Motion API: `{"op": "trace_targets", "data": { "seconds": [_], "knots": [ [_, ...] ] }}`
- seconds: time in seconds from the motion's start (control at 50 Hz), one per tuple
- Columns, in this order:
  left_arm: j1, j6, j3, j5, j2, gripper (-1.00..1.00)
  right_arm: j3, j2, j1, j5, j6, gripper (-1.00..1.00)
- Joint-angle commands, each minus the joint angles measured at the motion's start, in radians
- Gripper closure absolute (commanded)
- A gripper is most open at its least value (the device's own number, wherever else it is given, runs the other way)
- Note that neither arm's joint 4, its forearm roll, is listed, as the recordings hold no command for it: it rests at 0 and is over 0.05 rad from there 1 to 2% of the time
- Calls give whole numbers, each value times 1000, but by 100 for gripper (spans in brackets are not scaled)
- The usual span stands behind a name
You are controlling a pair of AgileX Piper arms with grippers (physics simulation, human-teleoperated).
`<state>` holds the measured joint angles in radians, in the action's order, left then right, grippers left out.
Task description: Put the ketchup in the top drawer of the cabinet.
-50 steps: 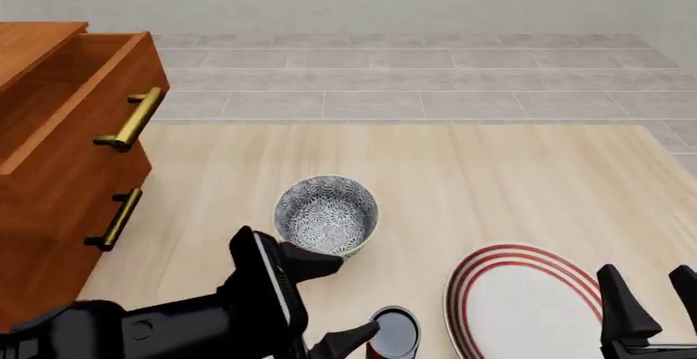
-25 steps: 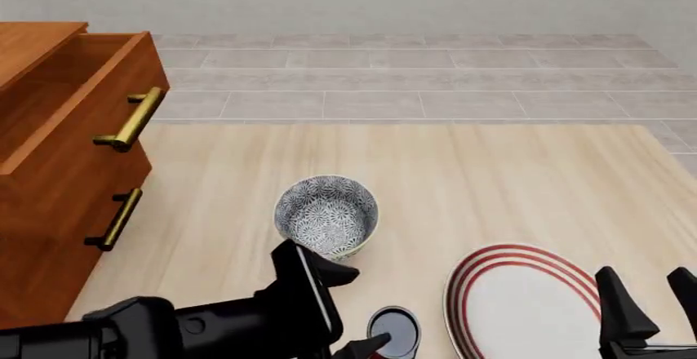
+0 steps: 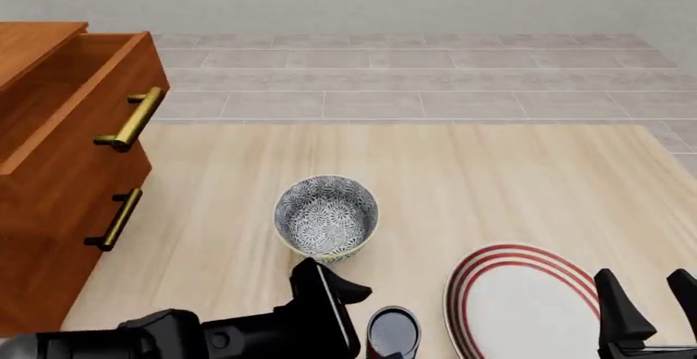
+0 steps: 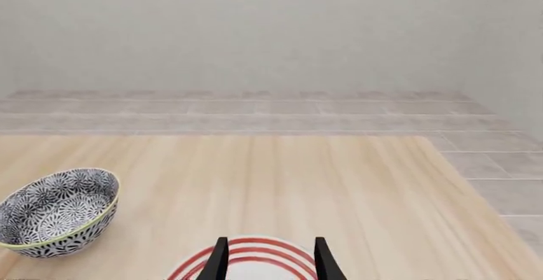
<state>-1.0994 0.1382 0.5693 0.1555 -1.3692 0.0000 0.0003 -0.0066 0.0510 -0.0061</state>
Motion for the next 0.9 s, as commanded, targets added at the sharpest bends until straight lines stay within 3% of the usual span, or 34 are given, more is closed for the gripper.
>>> {"op": "trace_targets", "data": {
  "seconds": [0.02,0.54,0.62,0.9],
  "knots": [
    [-6,-15,-12,42,-50,-100,0,0,-7,6,-8,-100],
    [20,-21,-46,125,-132,-100,0,9,-1,14,-10,-100],
    [29,-21,-51,140,-144,-100,0,8,9,12,25,-100],
    [20,-35,-49,185,-215,-100,0,117,1,-92,10,-100]
  ]
}}
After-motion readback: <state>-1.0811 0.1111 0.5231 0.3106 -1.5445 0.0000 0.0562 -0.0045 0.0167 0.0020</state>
